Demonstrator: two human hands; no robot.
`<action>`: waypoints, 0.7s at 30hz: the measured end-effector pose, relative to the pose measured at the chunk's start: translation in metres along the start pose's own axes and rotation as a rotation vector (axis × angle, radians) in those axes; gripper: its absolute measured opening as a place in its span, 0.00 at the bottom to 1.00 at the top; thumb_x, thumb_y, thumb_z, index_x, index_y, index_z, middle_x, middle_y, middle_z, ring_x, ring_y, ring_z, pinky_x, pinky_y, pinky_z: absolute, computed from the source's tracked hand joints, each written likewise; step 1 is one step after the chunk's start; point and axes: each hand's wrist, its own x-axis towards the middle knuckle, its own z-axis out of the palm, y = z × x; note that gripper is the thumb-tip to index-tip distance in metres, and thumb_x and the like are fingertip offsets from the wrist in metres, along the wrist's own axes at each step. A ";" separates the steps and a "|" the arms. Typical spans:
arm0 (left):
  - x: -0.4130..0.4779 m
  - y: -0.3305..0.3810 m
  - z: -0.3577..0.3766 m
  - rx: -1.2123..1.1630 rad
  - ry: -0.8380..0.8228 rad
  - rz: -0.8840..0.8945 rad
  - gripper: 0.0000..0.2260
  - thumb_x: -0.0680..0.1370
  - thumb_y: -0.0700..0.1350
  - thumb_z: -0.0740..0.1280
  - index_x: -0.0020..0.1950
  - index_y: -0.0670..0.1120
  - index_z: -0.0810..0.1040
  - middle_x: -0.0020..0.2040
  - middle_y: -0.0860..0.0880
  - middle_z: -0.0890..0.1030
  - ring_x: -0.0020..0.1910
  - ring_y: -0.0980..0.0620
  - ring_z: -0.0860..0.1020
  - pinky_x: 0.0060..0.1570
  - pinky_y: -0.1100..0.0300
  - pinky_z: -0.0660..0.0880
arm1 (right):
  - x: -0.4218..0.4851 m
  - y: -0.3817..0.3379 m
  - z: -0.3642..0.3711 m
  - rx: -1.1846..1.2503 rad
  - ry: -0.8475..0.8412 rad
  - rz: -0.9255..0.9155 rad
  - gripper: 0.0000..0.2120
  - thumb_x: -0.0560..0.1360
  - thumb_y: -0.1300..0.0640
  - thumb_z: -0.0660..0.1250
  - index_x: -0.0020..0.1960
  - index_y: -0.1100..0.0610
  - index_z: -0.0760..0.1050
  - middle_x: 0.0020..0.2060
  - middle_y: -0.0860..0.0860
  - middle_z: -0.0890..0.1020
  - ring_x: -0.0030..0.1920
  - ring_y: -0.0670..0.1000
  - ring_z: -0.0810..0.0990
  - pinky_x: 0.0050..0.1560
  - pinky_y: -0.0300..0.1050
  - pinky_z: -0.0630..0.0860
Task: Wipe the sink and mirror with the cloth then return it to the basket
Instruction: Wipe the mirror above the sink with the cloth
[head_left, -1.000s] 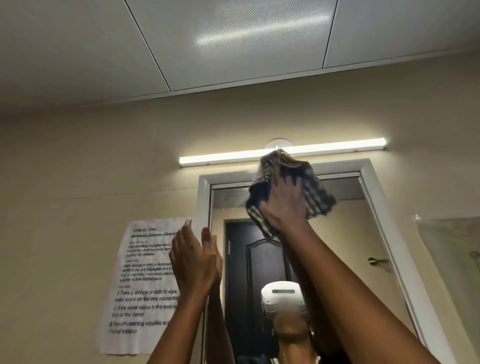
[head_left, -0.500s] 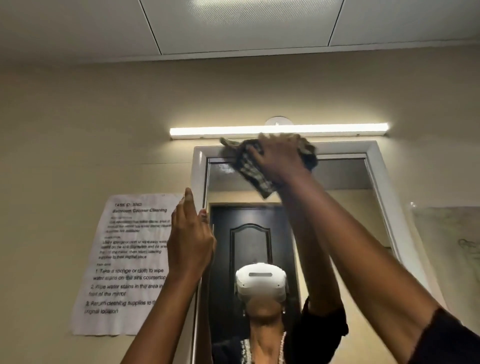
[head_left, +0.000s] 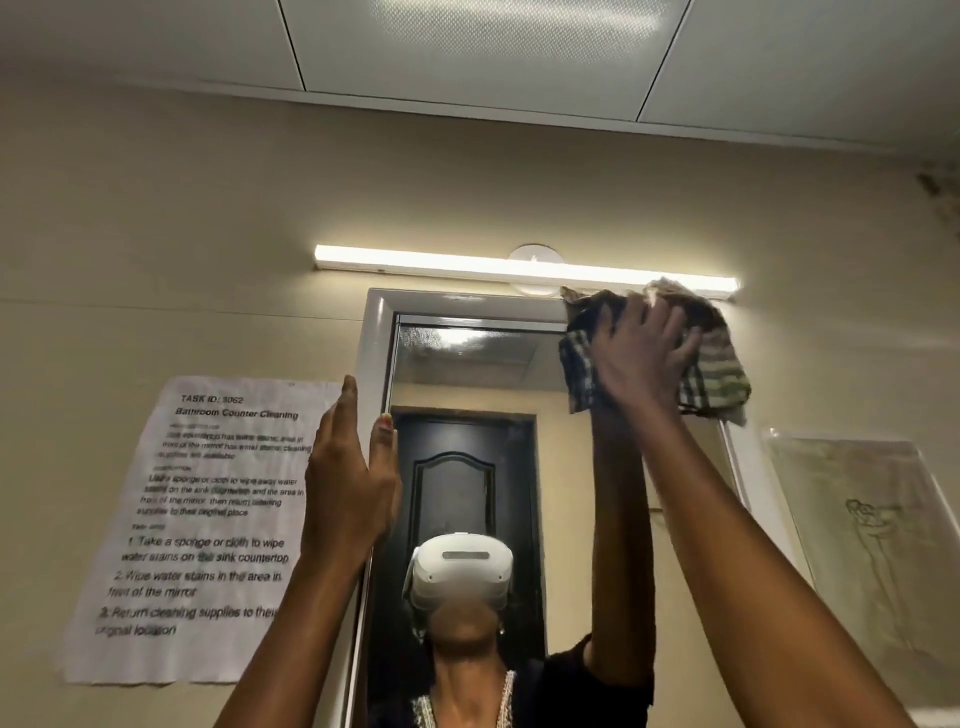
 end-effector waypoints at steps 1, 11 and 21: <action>-0.001 0.001 0.000 -0.012 0.006 0.004 0.25 0.80 0.47 0.59 0.76 0.44 0.59 0.73 0.40 0.67 0.71 0.42 0.66 0.65 0.60 0.59 | 0.000 -0.011 0.002 0.007 -0.007 -0.055 0.22 0.80 0.43 0.47 0.66 0.56 0.65 0.69 0.60 0.67 0.72 0.61 0.59 0.72 0.65 0.47; -0.006 0.005 -0.010 0.030 0.074 0.128 0.36 0.77 0.66 0.53 0.78 0.49 0.46 0.79 0.49 0.51 0.77 0.55 0.47 0.74 0.60 0.48 | -0.026 -0.168 0.026 0.163 -0.112 -0.585 0.20 0.79 0.43 0.49 0.60 0.55 0.70 0.58 0.57 0.78 0.60 0.59 0.72 0.63 0.60 0.62; -0.021 0.014 -0.039 -0.260 0.127 0.038 0.40 0.73 0.72 0.45 0.78 0.49 0.49 0.79 0.48 0.52 0.77 0.51 0.52 0.74 0.53 0.53 | -0.108 -0.134 0.009 0.269 -0.283 -0.781 0.27 0.81 0.45 0.49 0.77 0.51 0.46 0.77 0.55 0.53 0.77 0.56 0.49 0.75 0.62 0.43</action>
